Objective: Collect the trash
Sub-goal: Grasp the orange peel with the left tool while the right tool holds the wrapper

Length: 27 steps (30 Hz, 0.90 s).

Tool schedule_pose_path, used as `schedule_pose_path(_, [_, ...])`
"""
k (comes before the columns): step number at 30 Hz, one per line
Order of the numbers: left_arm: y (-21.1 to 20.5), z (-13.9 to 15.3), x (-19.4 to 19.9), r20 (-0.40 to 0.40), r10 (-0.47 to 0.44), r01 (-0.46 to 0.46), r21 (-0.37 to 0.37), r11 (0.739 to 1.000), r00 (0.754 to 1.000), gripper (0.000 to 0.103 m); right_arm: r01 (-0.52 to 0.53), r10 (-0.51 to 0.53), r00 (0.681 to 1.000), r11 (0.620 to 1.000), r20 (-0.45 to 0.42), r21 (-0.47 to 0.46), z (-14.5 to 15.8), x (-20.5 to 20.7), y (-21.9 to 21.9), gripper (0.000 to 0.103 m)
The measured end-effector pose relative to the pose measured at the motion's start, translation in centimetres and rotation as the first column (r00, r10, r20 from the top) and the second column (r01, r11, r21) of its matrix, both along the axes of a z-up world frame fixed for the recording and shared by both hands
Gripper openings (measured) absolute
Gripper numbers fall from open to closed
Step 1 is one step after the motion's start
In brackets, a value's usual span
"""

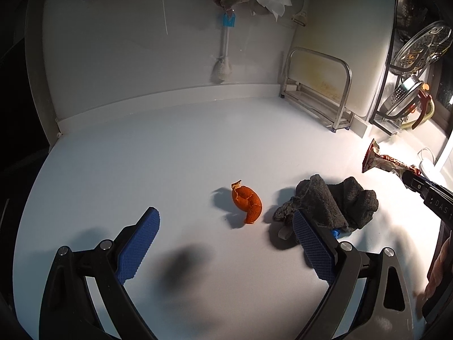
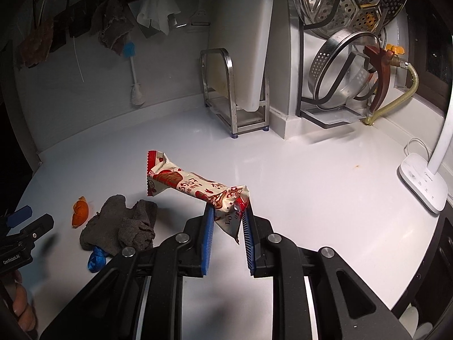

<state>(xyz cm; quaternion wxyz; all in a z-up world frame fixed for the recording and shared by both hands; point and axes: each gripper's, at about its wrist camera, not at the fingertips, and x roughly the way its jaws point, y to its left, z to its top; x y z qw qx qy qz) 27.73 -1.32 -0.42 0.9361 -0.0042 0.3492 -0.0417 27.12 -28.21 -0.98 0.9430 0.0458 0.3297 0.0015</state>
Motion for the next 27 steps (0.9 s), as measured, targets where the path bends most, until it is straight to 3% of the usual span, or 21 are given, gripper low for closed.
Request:
schedule_pose_path(8, [-0.9, -1.1, 2.4, -0.046, 0.009, -0.008, 0.028, 1.0, 0.999, 0.093, -0.037, 0.037, 0.999, 0.999, 0.003, -0.006, 0.1, 0.1, 0.8, 0.019])
schedule_pose_path(18, [-1.1, -2.9, 6.6, -0.172, 0.044, -0.042, 0.017, 0.999, 0.984, 0.091, -0.064, 0.064, 0.998, 0.998, 0.002, -0.001, 0.3, 0.0, 1.1, 0.019])
schedule_pose_path(23, [-1.0, -3.7, 7.7, -0.224, 0.051, -0.045, 0.029, 0.999, 0.973, 0.071, -0.062, 0.062, 0.998, 0.998, 0.0, 0.01, 0.3, 0.0, 0.9, 0.019])
schedule_pose_path(27, [-1.1, -3.7, 7.5, -0.214, 0.035, -0.03, 0.026, 0.999, 0.976, 0.059, -0.065, 0.065, 0.998, 0.998, -0.003, 0.005, 0.2, 0.0, 1.0, 0.019])
